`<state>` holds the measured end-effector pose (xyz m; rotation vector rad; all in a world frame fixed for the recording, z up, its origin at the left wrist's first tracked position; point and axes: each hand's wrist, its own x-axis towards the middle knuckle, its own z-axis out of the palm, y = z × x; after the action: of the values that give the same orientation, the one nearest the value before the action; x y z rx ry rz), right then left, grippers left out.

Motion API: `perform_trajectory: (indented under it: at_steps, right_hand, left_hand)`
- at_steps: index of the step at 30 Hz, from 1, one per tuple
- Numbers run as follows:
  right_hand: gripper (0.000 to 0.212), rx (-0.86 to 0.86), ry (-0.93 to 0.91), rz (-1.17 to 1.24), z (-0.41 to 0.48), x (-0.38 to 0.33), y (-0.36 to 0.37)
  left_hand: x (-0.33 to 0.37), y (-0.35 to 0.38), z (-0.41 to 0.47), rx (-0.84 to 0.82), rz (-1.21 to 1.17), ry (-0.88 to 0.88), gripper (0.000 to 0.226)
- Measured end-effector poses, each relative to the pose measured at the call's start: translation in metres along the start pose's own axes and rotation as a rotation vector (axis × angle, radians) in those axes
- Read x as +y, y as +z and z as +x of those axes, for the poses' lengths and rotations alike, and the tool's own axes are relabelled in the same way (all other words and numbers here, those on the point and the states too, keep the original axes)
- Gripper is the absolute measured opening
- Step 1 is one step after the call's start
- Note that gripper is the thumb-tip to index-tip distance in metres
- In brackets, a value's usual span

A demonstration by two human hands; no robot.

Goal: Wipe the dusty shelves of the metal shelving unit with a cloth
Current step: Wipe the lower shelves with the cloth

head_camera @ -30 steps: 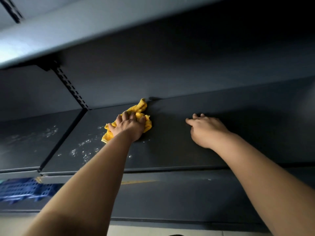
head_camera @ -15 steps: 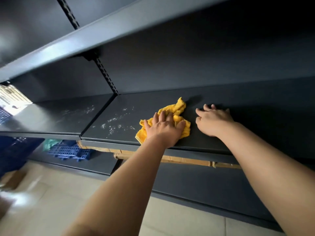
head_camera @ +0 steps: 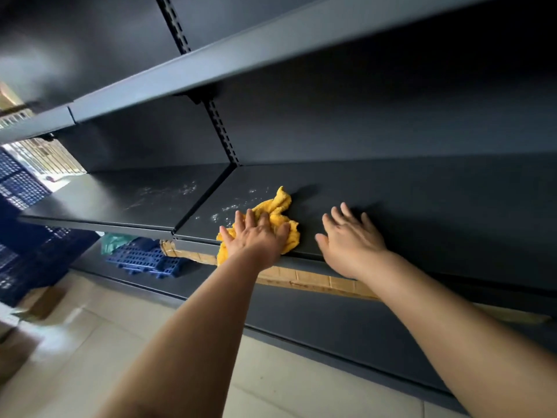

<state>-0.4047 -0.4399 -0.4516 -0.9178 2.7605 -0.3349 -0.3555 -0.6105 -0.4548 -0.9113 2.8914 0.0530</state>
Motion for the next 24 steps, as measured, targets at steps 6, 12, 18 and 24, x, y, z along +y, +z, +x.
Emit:
perform_trajectory:
  at_steps: [6, 12, 18, 24]
  right_hand:
    - [0.062, -0.025, -0.021, -0.005, 0.030, -0.050, 0.013]
    - [0.063, -0.013, 0.017, -0.017, 0.053, -0.074, 0.018]
    - [0.061, -0.007, 0.037, -0.015, 0.077, -0.086, 0.018]
    - [0.060, -0.002, 0.051, -0.027, 0.099, -0.102, 0.021]
  left_hand:
    - [-0.060, -0.004, 0.034, -0.014, 0.030, -0.078, 0.081]
    - [-0.099, -0.008, 0.064, -0.013, 0.044, -0.131, 0.088]
    - [-0.114, -0.009, 0.098, 0.011, 0.039, -0.080, 0.090]
    - [-0.111, -0.009, 0.129, 0.041, 0.052, 0.095, 0.090]
